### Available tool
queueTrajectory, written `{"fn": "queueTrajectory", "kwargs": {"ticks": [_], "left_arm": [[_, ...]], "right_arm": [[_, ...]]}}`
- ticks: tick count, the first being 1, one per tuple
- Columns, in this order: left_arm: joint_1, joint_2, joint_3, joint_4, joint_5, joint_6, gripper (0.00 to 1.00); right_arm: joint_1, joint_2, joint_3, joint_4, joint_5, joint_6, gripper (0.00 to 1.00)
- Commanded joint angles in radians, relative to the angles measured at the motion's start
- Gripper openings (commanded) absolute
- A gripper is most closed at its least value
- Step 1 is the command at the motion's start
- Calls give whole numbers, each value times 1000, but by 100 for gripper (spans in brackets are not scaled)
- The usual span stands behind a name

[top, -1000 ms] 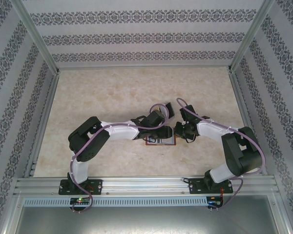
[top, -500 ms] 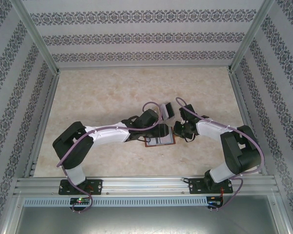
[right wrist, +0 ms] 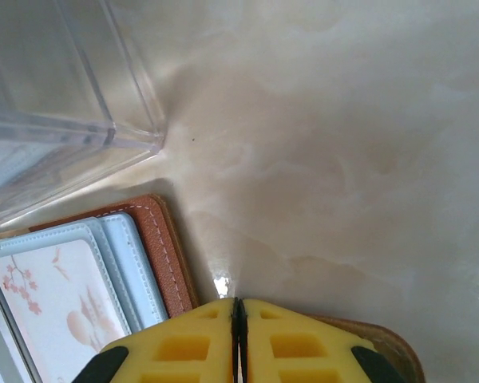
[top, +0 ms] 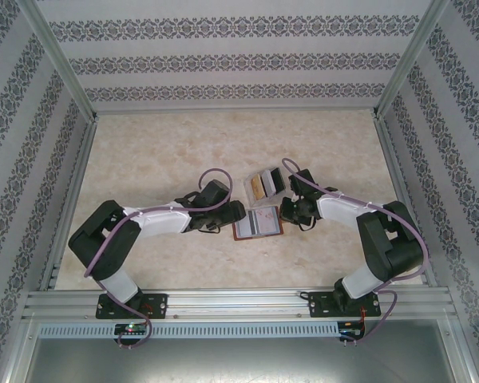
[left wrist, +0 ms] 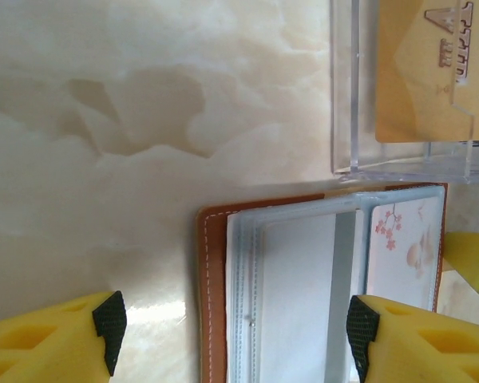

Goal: Put the credit cards into the card holder
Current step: Insert the credit card into the card slot, then close the card holder at the center of the table.

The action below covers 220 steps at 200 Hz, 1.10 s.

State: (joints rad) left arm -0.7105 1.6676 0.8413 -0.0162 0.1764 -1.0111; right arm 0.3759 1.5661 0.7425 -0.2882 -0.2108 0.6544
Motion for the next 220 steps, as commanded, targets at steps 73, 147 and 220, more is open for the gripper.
{"fn": "queueTrajectory", "kwargs": {"ticks": [73,147,220], "left_arm": [[11,89,6,163,113,-41,65],[11,85,0,212,139,-58,44],[8,-23,8,246,170,-51,44]], "right_arm": [[20,51,-17,-55,9,-10,12],[23,58,-20,-48,4,-9,11],[26,57,-19,-49,0,-12,12]]}}
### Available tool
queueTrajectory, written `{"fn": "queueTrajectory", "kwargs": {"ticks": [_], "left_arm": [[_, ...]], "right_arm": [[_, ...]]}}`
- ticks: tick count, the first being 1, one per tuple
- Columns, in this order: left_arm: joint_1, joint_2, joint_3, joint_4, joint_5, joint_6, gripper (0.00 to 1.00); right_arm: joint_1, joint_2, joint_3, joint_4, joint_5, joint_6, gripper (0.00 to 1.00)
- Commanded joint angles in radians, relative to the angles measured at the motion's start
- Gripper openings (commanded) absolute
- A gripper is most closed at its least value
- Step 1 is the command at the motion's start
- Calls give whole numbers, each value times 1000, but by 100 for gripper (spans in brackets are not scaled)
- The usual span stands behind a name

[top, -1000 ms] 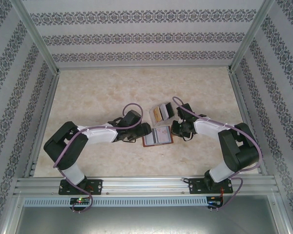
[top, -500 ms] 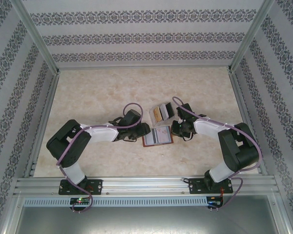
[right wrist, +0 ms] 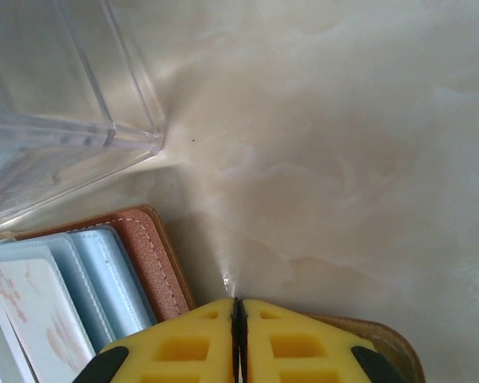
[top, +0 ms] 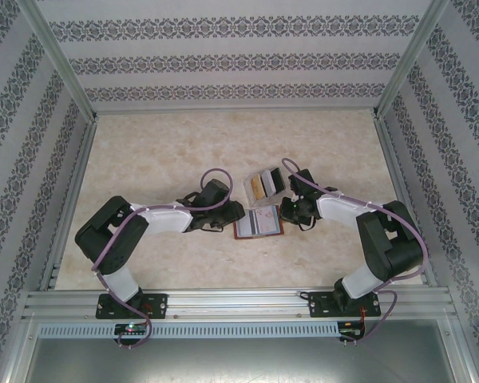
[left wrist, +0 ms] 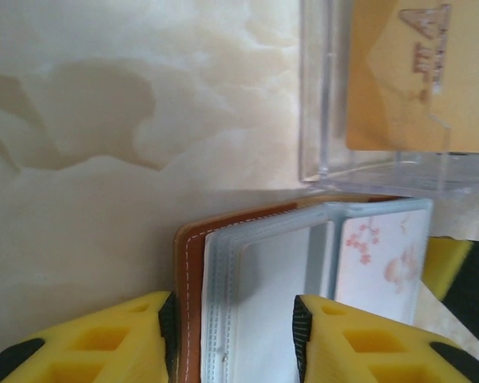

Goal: Put the credit cards into the card holder
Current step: Close the card holder at the center of the table.

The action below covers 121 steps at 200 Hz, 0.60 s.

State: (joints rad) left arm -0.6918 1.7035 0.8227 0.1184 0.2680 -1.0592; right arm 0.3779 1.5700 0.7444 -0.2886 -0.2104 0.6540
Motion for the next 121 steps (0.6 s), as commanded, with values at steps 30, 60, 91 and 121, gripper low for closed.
{"fn": "queueTrajectory", "kwargs": {"ticks": [30,60,91,121], "left_arm": [[-25,-33,94,86,130,21,44],[-62,26,140,108,161,15,45],[-95,104,170,150,176,-15,46],[-107,162,194,165,179,-32,46]], "right_arm": [[38,52,-8,-47,-24,-8,12],[50,25,-9,-44,-48,13,12],[16,-86,-4,-124,17,-1,14],[-75,-222,-8,-194,42,-29,20]]}}
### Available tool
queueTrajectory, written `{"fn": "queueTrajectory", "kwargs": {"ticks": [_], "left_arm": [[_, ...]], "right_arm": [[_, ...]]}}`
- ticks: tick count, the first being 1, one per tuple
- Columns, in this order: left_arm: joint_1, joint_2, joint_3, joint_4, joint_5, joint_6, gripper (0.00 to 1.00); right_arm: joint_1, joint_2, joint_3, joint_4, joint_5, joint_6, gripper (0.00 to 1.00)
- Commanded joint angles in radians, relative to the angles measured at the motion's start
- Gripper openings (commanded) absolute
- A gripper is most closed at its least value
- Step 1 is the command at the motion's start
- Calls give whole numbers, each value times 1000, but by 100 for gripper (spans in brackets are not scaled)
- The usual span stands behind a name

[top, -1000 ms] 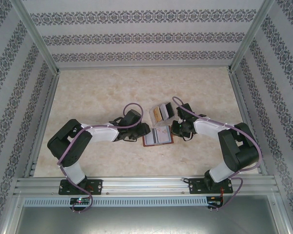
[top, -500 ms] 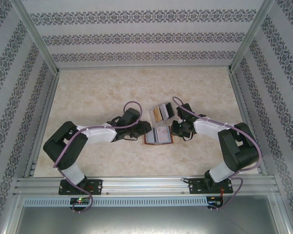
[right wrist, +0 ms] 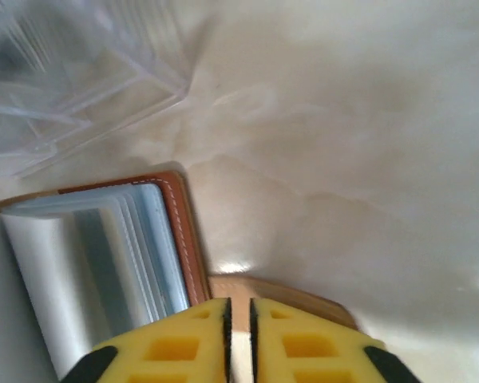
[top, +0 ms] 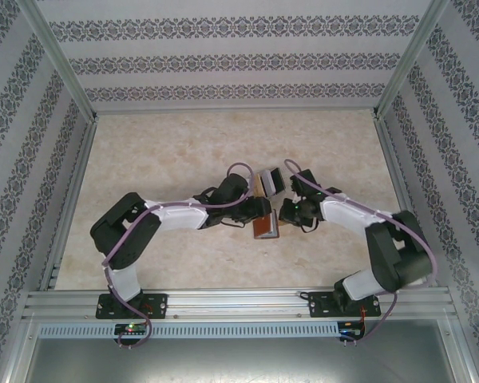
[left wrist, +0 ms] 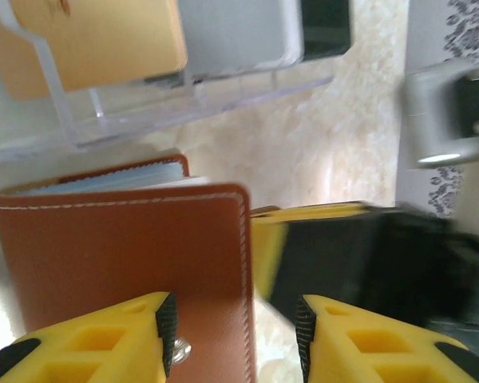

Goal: Put the credit cards into the card holder
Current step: Close the card holder at the center of the table.

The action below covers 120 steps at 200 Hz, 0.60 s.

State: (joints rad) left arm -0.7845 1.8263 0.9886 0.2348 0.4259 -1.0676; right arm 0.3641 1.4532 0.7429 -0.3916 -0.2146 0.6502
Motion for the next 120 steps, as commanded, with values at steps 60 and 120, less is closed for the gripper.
{"fn": "queueTrajectory", "kwargs": {"ticks": [60,120], "left_arm": [[-24,76,47,22,23,-18,47],[-24,74,56,-9,23,4,47]], "right_arm": [[-114,-107,-8,-114,-39,-68,26],[-91,-45,-4,-70,-115,-98,24]]}}
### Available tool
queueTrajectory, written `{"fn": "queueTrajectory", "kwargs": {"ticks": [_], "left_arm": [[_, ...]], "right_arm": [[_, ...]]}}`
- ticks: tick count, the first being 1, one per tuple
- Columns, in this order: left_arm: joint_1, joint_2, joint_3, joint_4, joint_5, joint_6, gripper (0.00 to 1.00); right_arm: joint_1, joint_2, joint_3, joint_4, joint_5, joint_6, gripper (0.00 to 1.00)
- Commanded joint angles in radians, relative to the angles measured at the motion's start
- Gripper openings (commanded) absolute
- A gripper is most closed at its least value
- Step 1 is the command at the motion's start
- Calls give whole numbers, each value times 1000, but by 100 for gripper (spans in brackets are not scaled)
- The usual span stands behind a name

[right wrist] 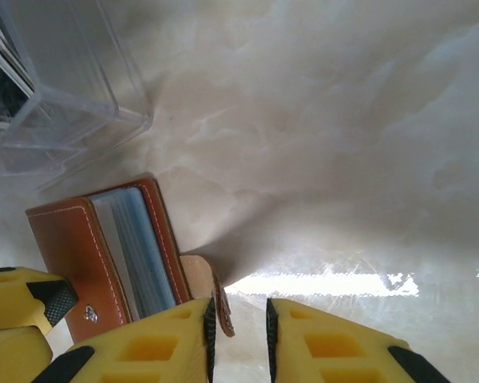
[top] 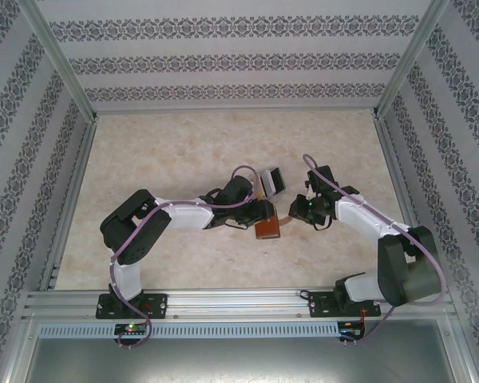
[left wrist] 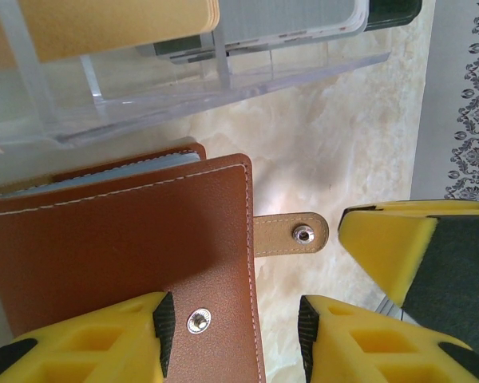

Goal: Put the credit cards into the card holder
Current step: Close the card holder at the center of the table, then close the button on the card holder.

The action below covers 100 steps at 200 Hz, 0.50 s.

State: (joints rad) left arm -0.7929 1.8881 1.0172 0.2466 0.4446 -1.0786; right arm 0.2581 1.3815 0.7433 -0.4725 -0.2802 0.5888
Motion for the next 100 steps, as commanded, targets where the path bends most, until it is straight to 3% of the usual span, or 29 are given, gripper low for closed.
{"fn": "queueTrajectory", "kwargs": {"ticks": [1,31,100], "left_arm": [[-16,12,27,-22,4,15,47],[-16,12,35,-35,2,22,47],[-16,40,75,-113,22,79,47]], "right_arm": [[15,28,-2,11,-49,-37,24],[19,30,-1,8,-40,-41,21],[21,29,-5,5,-77,-41,0]]}}
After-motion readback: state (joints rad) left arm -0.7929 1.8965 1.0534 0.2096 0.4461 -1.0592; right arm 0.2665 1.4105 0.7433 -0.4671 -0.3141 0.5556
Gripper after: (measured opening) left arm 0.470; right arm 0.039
